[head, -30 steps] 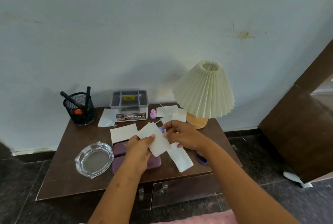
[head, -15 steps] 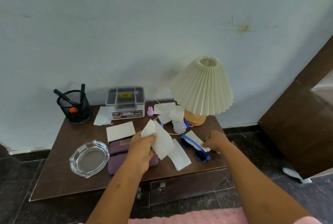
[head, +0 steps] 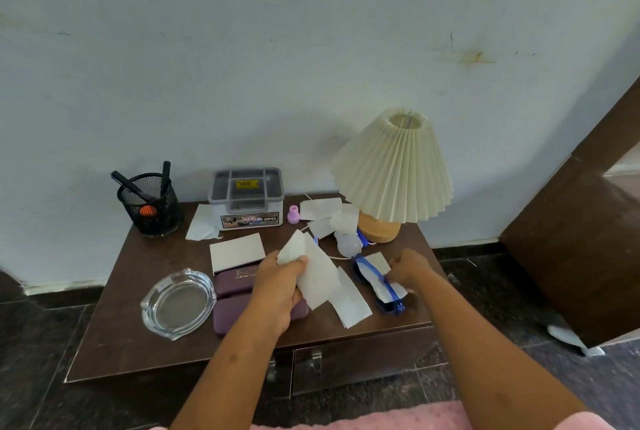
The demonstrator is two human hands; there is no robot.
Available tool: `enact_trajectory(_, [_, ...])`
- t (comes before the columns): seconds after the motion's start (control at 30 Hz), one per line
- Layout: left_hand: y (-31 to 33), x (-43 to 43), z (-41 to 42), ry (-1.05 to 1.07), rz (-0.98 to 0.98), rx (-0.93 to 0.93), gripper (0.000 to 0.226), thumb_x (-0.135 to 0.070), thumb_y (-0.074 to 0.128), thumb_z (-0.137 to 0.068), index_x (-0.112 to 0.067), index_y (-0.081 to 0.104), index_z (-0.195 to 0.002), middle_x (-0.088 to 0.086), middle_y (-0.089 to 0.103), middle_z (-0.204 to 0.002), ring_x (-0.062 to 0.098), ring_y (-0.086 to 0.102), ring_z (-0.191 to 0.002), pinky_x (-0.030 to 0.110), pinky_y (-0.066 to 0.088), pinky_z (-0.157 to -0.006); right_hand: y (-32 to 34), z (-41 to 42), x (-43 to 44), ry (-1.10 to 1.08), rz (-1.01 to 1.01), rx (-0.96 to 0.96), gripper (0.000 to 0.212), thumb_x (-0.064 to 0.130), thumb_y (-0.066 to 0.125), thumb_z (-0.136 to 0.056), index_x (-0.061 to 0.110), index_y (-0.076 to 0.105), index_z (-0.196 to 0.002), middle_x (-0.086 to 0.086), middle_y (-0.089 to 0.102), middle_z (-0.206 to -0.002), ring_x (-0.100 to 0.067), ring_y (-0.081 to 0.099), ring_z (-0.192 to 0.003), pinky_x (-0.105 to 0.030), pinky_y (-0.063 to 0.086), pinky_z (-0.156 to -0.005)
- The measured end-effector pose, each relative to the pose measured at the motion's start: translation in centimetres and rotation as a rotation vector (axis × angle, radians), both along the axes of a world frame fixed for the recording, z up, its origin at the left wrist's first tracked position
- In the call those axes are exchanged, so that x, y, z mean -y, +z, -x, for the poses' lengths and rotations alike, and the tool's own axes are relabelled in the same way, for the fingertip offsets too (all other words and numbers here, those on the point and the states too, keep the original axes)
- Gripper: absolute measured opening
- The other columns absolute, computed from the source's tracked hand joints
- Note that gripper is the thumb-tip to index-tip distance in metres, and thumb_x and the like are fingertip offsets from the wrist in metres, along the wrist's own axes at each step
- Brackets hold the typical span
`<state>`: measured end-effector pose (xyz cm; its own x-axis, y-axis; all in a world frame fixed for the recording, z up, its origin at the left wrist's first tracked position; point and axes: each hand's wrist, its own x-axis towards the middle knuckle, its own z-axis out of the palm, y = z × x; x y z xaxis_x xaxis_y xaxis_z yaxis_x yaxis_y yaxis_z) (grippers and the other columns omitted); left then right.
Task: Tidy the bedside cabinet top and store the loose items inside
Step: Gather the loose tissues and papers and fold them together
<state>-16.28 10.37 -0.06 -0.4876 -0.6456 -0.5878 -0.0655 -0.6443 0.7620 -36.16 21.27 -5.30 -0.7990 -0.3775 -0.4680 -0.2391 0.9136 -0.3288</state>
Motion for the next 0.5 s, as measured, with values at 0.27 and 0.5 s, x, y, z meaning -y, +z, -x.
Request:
enact_trajectory(0.27, [-0.3,0.6,-0.3,0.006,0.060,0.029,0.044,-0.003,0.051,-0.093,-0.011,0.042,-0.135,0.013,0.056,-0.122,0.026,0.056,-0.103,0.043,0.051,-0.085,4.6,-2.7,1.6,0.163,0.368,0.018,0.027,0.022,0.057,-0.091,0.008,0.063,-0.113,-0.002,0.057,-0.097,-0.010,0.052,-0.077,-0.016,0.037,-0.058])
enact_trajectory(0.5, [-0.1,0.5,-0.9,0.030,-0.012,-0.030,0.036,-0.006,0.045,-0.097,-0.008,0.045,-0.133,0.008,0.058,-0.119,0.025,0.058,-0.099,0.044,0.052,-0.083,9.7,-8.5,3.3,0.177,0.942,0.571,0.018,0.020,0.054,-0.094,0.015,0.068,-0.103,-0.006,0.068,-0.098,-0.019,0.063,-0.086,-0.028,0.053,-0.063])
